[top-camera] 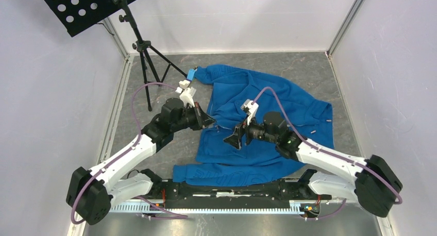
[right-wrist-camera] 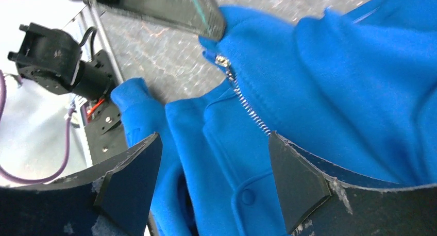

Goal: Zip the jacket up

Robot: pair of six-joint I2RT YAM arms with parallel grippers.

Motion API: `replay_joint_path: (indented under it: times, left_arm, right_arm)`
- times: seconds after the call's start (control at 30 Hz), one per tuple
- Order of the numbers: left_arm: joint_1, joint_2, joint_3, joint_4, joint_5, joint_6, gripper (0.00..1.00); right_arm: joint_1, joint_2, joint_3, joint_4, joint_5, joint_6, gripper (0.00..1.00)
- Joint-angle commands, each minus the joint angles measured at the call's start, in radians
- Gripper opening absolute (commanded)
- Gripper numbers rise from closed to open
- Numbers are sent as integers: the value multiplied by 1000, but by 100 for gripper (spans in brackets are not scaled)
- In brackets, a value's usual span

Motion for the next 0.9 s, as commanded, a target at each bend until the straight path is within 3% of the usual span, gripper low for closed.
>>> replay_joint_path:
  times: [0.0, 0.27, 0.4, 0.57, 0.87]
  left_arm:
    - [23, 21, 43, 65, 113, 34, 2]
    - [34, 44, 11, 114, 160, 19, 2]
    - [79, 49, -10, 137, 206, 11, 2]
    - [155, 83, -44, 232, 324, -86, 2]
    - [165, 118, -53, 264, 388, -105, 2]
  right_arm:
    - [13, 100, -56, 262, -87, 134, 80]
    - [13, 239, -141, 643, -83, 347, 71]
    - [11, 307, -102, 656, -57, 374, 66]
    - [11, 363, -76, 709, -19, 392, 67]
    - [7, 477, -19, 777, 4, 419, 68]
